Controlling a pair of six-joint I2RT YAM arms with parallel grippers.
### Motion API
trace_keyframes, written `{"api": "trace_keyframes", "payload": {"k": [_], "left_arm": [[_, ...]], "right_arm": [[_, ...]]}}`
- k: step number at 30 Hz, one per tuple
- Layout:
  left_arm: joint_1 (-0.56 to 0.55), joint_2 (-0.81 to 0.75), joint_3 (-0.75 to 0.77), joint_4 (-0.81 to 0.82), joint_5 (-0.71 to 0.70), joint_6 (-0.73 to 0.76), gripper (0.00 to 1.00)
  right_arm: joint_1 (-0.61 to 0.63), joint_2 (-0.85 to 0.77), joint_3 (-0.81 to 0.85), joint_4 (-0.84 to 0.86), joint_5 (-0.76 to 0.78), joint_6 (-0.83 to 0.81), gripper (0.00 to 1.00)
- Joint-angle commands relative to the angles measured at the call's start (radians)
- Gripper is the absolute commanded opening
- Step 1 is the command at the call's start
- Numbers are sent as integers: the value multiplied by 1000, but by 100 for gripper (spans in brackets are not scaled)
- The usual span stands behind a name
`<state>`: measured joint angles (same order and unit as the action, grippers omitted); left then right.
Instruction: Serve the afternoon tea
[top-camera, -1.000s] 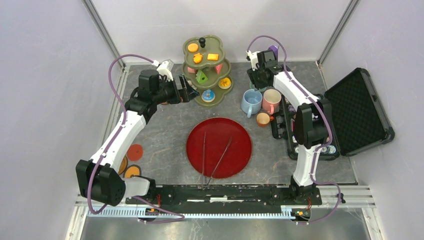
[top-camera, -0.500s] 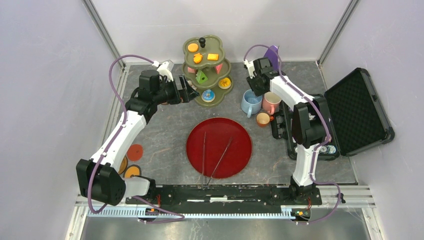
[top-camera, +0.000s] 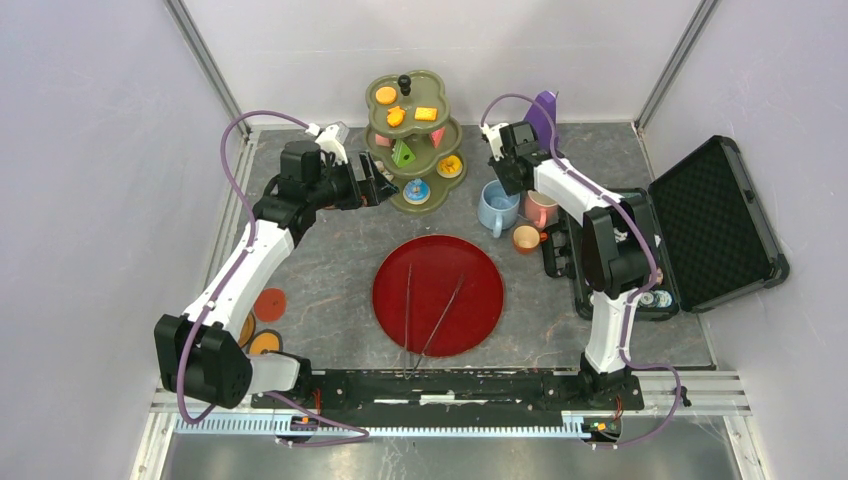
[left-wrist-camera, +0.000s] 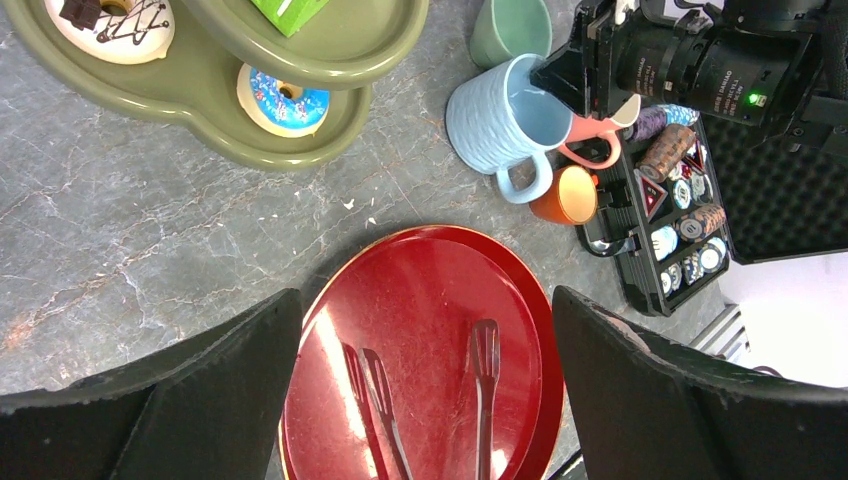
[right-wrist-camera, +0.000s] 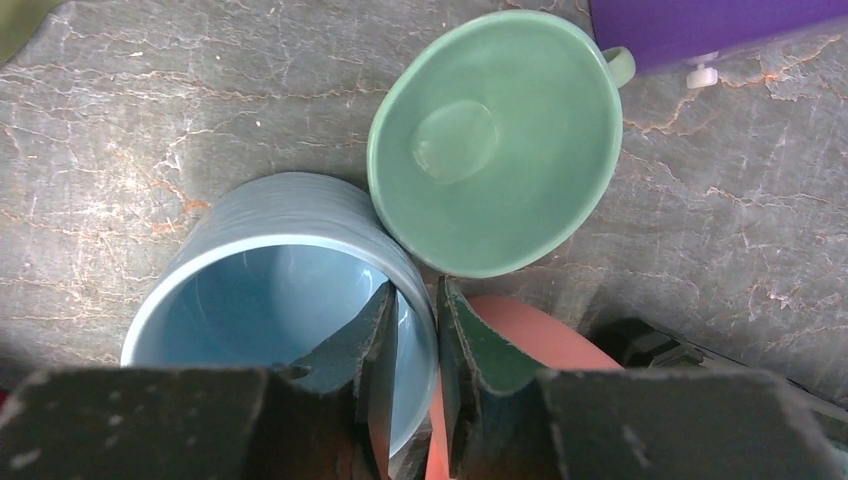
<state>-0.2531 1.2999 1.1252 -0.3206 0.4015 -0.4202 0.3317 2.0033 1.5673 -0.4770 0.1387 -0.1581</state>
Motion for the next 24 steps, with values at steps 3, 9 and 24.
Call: {"api": "trace_keyframes", "payload": {"k": [3, 9, 24], "left_arm": [[-5, 5, -3, 17, 3, 48, 100], [-14, 16, -11, 29, 7, 45, 100], [-184, 20, 2, 48, -12, 20, 100]], "right_arm": [[31, -10, -20, 15, -30, 38, 18], [40, -70, -46, 57, 14, 82, 0], [41, -292, -234, 234, 35, 254, 0]]}}
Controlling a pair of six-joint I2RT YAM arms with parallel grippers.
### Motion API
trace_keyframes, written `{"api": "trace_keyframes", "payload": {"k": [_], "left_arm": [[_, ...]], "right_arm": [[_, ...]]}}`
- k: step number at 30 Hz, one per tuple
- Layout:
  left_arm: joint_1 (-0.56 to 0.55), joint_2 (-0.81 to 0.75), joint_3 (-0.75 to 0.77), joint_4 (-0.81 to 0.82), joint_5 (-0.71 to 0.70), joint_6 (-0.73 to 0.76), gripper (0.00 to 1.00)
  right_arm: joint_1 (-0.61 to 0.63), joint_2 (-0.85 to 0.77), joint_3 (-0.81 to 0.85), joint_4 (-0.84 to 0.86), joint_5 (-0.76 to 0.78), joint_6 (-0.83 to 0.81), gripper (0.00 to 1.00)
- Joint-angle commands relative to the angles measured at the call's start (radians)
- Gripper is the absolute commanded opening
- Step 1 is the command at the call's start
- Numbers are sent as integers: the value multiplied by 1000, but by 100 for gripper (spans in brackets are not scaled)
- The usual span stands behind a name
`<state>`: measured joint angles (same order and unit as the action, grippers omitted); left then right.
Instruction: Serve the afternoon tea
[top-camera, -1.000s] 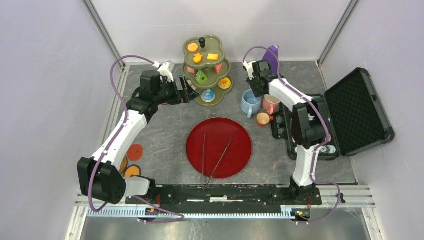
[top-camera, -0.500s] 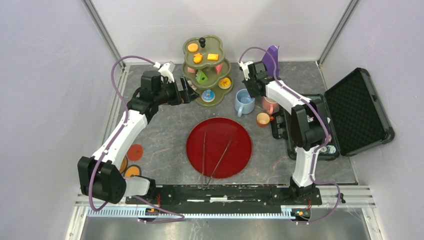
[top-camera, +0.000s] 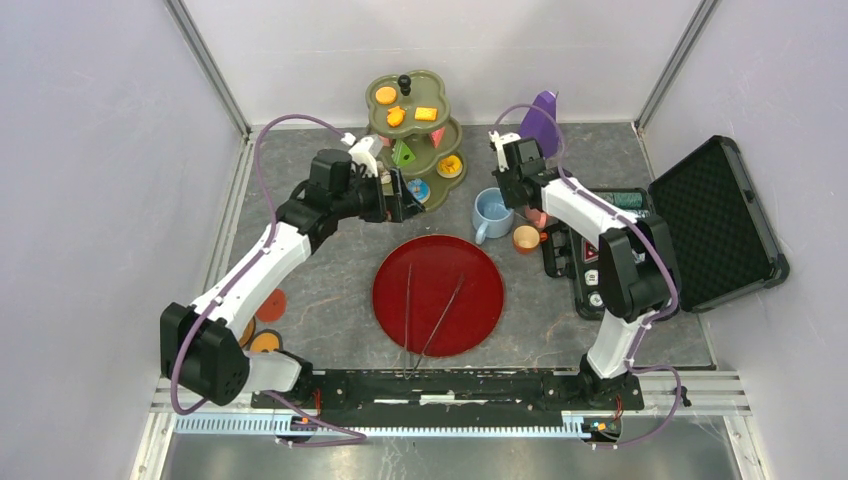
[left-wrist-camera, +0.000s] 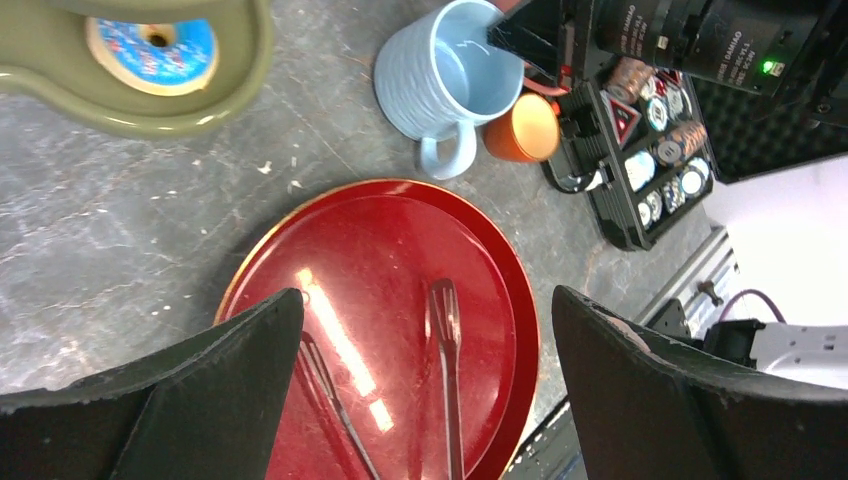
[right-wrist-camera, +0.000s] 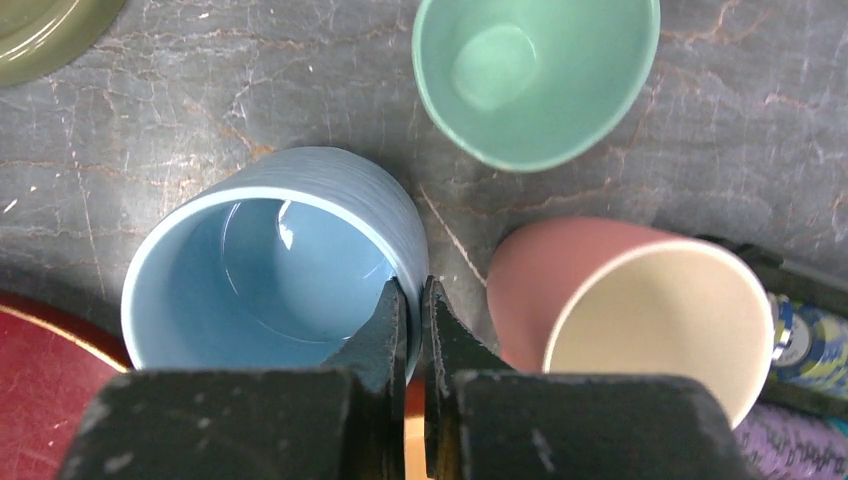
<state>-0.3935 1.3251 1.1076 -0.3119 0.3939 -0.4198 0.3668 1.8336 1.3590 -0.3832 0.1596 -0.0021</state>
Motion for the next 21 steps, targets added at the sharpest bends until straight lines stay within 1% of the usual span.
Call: {"api": "trace_keyframes", "payload": {"k": [1, 5, 8, 11, 15, 21], "left_arm": [[-57, -5, 23, 39, -8, 12, 100], [-140, 15, 42, 37, -64, 1, 100], [-226, 56, 94, 2, -188, 28, 100], [-332, 125, 185, -61, -332, 94, 100], [-436, 257, 326, -156, -477, 153, 100], [-528, 428, 485, -254, -641, 222, 89]], "right_arm": [[7, -138, -40, 155, 17, 117, 0], [6, -204, -92, 200, 39, 193, 0], [7, -241, -117, 225, 35, 209, 0], [6, -269, -122, 216, 24, 223, 0], [11, -319, -166, 239, -48, 289, 0], [31, -405, -251, 283, -77, 385, 0]]}}
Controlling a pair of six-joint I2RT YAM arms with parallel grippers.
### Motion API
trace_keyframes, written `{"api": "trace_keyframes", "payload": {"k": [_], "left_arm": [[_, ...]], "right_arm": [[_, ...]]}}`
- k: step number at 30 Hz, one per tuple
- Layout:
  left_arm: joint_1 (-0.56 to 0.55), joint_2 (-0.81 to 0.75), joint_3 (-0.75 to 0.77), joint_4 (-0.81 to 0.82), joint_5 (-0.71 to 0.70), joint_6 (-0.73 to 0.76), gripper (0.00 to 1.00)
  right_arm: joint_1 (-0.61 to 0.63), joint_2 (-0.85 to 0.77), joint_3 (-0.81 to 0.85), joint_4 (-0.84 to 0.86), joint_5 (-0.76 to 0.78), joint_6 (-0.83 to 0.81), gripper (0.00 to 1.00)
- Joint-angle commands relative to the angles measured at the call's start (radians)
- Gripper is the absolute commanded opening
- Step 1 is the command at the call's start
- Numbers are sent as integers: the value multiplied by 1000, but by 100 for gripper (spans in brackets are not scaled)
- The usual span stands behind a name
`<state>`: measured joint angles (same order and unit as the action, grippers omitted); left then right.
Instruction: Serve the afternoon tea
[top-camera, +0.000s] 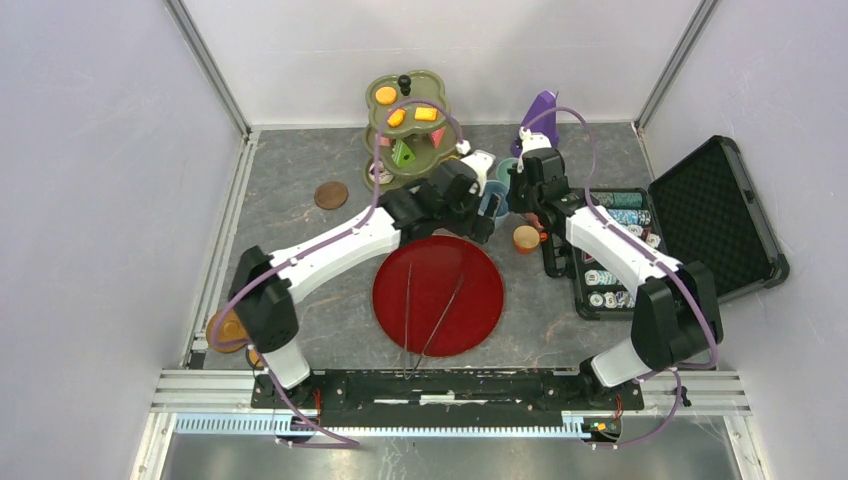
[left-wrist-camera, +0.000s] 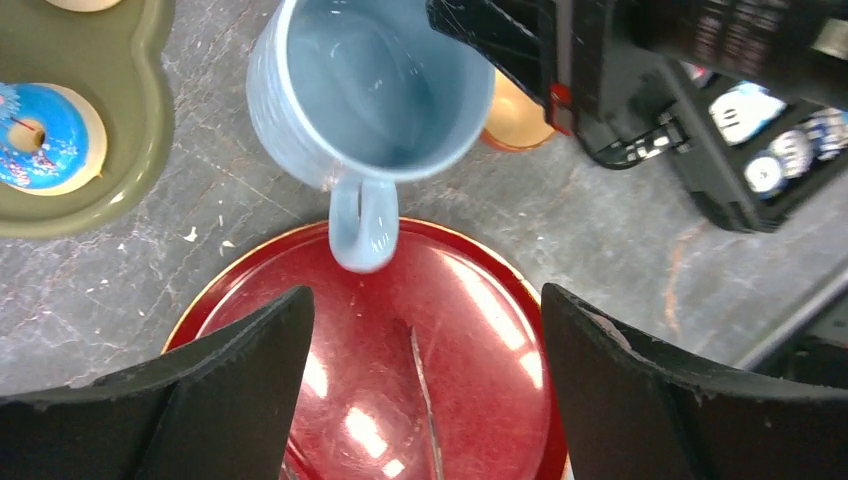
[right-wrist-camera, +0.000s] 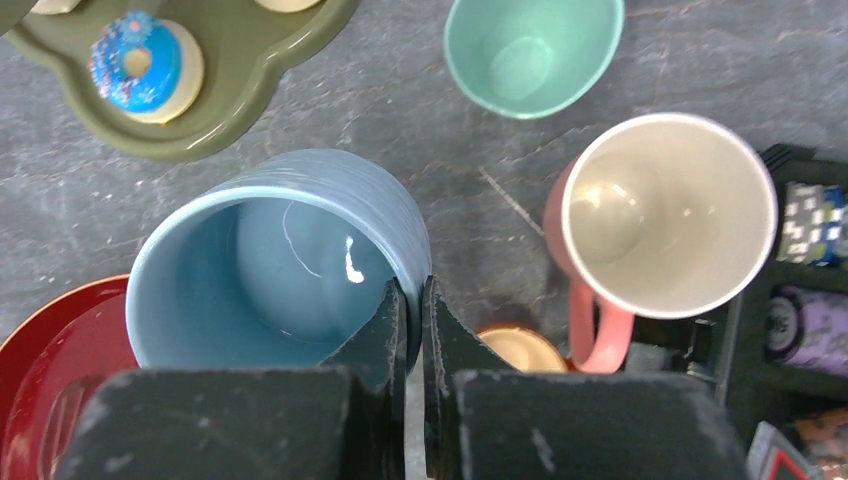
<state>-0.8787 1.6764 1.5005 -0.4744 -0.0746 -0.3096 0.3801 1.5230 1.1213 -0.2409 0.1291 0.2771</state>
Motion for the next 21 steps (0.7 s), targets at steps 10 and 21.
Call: {"api": "trace_keyframes", "payload": {"k": [10, 21], "left_arm": [[-130, 163, 121, -127, -338, 144, 77], [-138, 210, 132, -128, -446, 185, 61]], "right_arm": [[23, -158, -68, 157, -83, 140, 0], [24, -190, -124, 203, -160, 195, 0]]}}
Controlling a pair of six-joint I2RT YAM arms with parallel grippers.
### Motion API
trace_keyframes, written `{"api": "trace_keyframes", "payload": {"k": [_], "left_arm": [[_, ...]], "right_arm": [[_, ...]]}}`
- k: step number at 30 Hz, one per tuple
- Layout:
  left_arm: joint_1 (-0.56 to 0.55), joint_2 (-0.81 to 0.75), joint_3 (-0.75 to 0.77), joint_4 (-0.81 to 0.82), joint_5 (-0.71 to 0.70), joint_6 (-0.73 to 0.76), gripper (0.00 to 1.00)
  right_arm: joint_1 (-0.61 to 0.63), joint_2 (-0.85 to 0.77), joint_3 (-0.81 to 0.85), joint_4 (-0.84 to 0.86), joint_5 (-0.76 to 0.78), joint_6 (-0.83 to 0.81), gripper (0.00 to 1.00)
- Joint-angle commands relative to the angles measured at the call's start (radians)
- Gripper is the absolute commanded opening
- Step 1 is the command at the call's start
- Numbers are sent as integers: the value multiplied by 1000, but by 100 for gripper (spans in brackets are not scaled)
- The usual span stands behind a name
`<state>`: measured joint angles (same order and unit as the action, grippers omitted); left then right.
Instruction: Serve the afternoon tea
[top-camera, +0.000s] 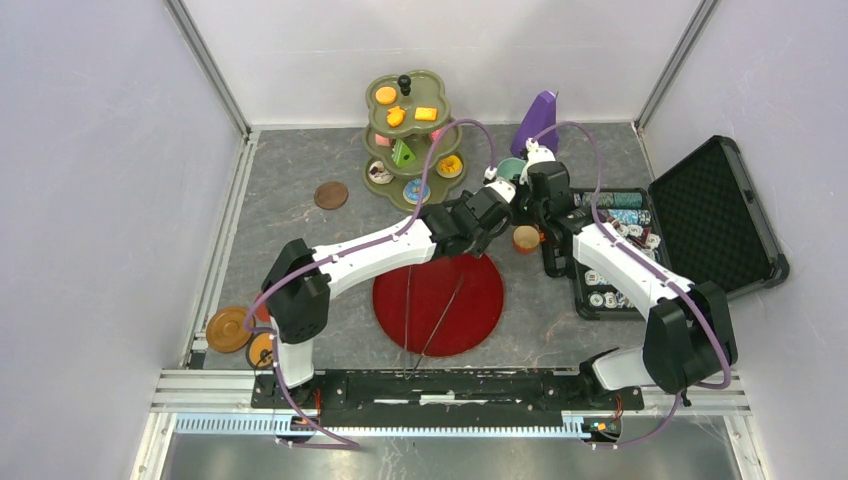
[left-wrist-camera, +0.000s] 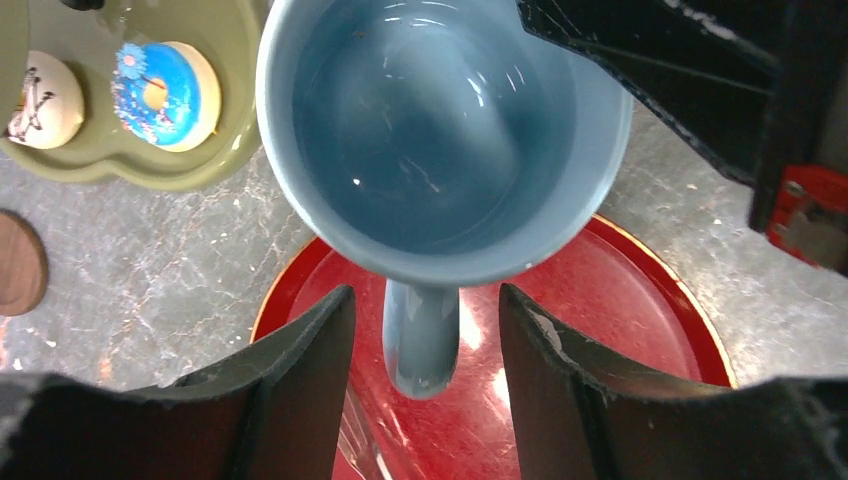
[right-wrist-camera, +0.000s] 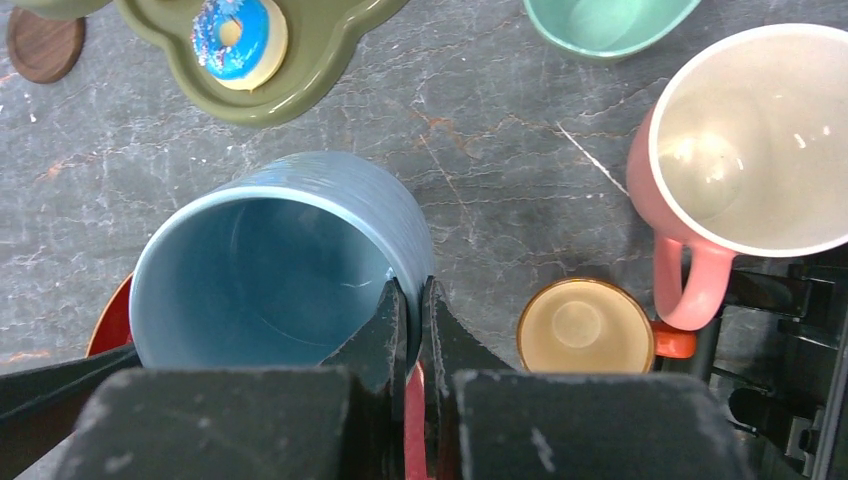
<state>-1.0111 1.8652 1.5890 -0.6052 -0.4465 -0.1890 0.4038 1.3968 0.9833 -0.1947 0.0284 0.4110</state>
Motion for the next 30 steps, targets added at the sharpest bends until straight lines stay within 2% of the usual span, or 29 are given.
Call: {"api": "trace_keyframes", "payload": {"k": [1, 5, 9, 16, 18, 19, 21, 24, 28, 30], "left_arm": [[-5, 24, 42, 2, -82, 71, 61], [-7, 30, 42, -1, -101, 85, 59], [-7, 31, 48, -2, -120, 98, 51], [-9, -11, 19, 6, -169, 117, 18], [-8, -41, -11, 19, -175, 120, 5], [-9, -57, -26, 24, -180, 117, 3], [-9, -98, -61, 38, -182, 109, 2], [-8, -171, -122, 58, -172, 93, 2], [-9, -266, -206, 52, -169, 75, 2], [-7, -333, -250, 41, -189, 60, 2]], "right_arm": [[1, -66, 14, 158, -59, 61, 0], [1, -70, 13, 159, -69, 66, 0], [0, -78, 7, 166, -88, 68, 0], [0, -100, -15, 221, -165, 34, 2], [1, -99, -12, 217, -178, 14, 11], [1, -97, -6, 211, -183, 5, 16], [1, -96, -2, 205, -186, -10, 21], [1, -92, 17, 197, -183, -49, 43], [0, -101, 64, 123, -148, -122, 67], [0, -113, 80, 100, -113, -149, 74]]}}
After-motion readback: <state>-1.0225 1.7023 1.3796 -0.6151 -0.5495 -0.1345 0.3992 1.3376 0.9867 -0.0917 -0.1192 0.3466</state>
